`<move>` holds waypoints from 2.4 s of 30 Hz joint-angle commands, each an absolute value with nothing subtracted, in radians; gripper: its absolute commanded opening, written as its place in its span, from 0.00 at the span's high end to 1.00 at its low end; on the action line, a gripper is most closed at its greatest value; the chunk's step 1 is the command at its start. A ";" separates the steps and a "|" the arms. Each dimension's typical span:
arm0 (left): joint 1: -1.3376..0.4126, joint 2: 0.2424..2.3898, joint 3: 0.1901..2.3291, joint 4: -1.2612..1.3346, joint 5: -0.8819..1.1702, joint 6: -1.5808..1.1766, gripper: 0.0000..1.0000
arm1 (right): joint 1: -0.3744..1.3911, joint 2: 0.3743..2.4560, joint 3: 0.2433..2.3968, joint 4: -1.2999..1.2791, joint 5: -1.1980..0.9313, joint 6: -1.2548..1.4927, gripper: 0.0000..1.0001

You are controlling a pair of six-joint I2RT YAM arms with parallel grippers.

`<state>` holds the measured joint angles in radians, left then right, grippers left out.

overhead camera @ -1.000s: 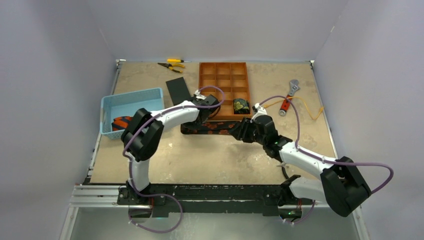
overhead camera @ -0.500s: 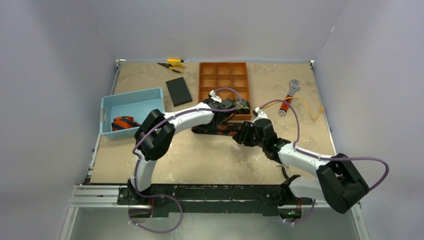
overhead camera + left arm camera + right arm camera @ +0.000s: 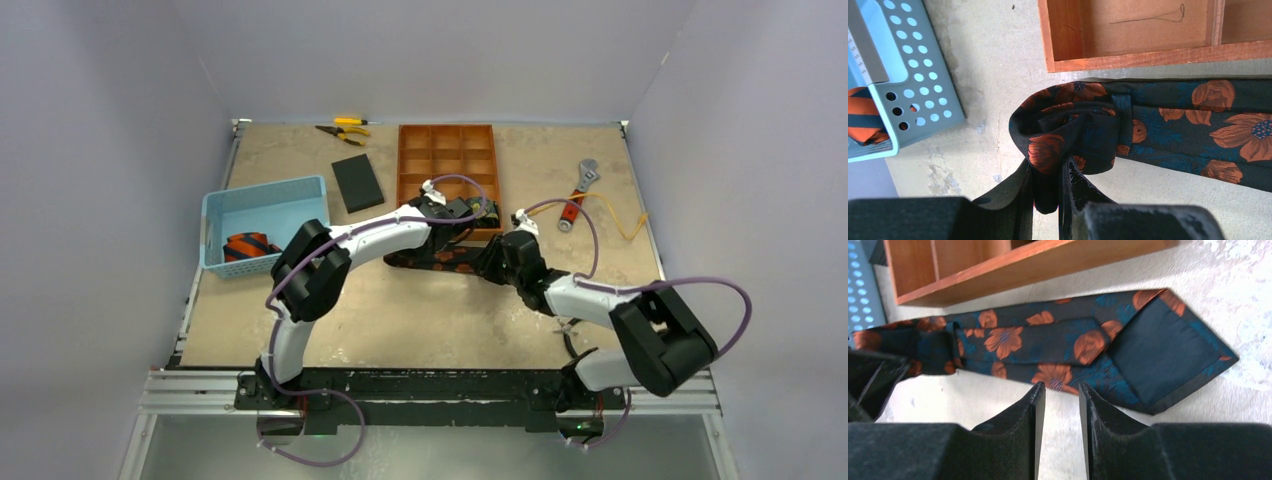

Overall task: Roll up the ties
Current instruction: Roll the tie at the center of the board.

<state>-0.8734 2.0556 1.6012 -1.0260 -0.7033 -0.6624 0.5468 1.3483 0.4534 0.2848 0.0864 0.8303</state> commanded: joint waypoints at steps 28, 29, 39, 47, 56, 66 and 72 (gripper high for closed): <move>-0.957 2.190 1.795 -0.950 -0.628 -0.615 0.94 | 0.511 1.486 0.412 0.398 0.081 0.858 0.64; -0.957 2.192 1.796 -0.942 -0.621 -0.613 0.92 | 0.511 1.463 0.409 0.387 0.075 0.850 0.62; -0.956 2.174 1.790 -0.889 -0.588 -0.585 0.61 | 0.511 1.315 0.415 0.286 0.021 0.791 0.51; -0.956 2.095 1.743 -0.832 -0.545 -0.567 0.43 | 0.510 1.294 0.403 0.304 -0.025 0.777 0.50; -0.945 1.913 1.642 -0.759 -0.506 -0.557 0.34 | 0.510 1.246 0.442 0.329 -0.079 0.718 0.44; -0.729 1.503 1.196 -0.403 -0.304 -0.627 0.33 | 0.557 1.387 0.661 0.282 -0.164 0.723 0.34; -0.496 1.287 0.847 0.011 0.093 -0.614 0.27 | 0.583 1.539 0.798 0.233 -0.216 0.741 0.24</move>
